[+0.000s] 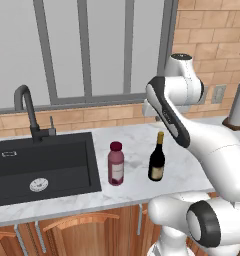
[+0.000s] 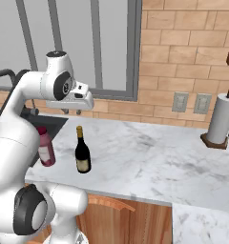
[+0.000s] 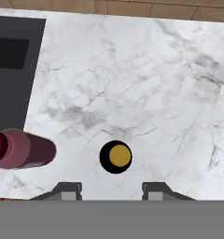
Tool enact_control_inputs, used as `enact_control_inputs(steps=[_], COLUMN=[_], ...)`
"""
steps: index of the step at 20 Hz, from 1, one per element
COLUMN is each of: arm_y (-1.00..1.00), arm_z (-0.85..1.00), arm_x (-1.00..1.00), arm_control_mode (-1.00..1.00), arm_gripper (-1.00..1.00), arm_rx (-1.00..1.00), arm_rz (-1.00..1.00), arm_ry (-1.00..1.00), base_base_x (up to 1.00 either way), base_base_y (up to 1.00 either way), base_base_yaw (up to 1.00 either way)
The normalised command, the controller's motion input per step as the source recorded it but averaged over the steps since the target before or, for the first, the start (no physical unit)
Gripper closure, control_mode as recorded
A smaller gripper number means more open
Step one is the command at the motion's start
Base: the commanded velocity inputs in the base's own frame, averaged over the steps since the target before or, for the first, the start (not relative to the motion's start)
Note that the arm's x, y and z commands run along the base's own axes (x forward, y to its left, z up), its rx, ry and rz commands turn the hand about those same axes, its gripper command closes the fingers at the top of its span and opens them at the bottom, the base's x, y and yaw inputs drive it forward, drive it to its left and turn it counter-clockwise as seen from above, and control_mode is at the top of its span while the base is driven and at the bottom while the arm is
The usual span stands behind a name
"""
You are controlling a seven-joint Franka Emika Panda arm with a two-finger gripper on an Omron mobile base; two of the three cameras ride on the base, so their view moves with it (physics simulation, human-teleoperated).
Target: There is a wine glass and glass cup on the dining counter. Place the wine bottle next to the wine glass and the juice bottle next to the glass cup.
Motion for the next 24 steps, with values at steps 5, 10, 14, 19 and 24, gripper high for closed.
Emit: enact_control_inputs(steps=[5, 10, 14, 19, 24], arm_y=[-0.02, -0.14, -0.34, -0.36, -0.33], arm_z=[0.0, -0.02, -0.08, -0.15, -0.17], arm_x=[-0.08, -0.39, -0.53, -0.41, -0.22], arm_control_mode=[-1.0, -1.0, -1.0, -1.0, -1.0], arm_gripper=[-1.0, -1.0, -1.0, -1.0, -1.0], arm_rx=[0.01, 0.11, 0.25, 0.25, 0.21], arm_rz=[0.0, 0.07, 0.11, 0.19, 0.23], arm_ry=[-0.07, -0.26, -0.33, -0.19, -0.02], base_base_x=[0.0, 0.0, 0.0, 0.0, 0.0], base_base_y=[0.0, 0.0, 0.0, 0.0, 0.0], base_base_yaw=[0.0, 0.0, 0.0, 0.0, 0.0])
